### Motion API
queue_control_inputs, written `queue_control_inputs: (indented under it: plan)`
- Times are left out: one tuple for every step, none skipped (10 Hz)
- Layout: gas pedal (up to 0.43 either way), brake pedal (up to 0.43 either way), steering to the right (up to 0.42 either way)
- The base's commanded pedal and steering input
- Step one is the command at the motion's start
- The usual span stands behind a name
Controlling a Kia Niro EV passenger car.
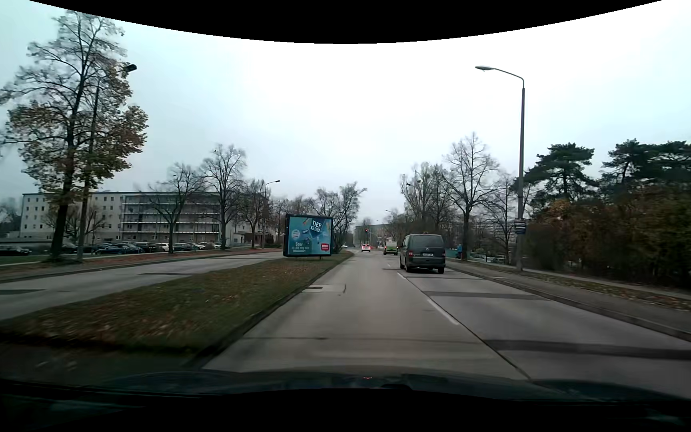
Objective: Follow the waypoints while adhering to traffic rules and regulations
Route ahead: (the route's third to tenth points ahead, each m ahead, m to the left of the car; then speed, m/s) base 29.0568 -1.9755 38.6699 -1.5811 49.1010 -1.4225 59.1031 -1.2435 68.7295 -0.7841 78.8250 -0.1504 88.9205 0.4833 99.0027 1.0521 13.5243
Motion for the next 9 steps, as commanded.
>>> queue_control_inputs:
  plan:
    - [0.067,0.000,-0.002]
    - [0.059,0.000,-0.002]
    - [0.000,0.000,0.000]
    - [0.000,0.000,0.000]
    - [0.000,0.000,0.002]
    - [0.000,0.000,0.004]
    - [0.000,0.000,0.004]
    - [0.000,0.000,0.005]
    - [0.000,0.006,0.005]
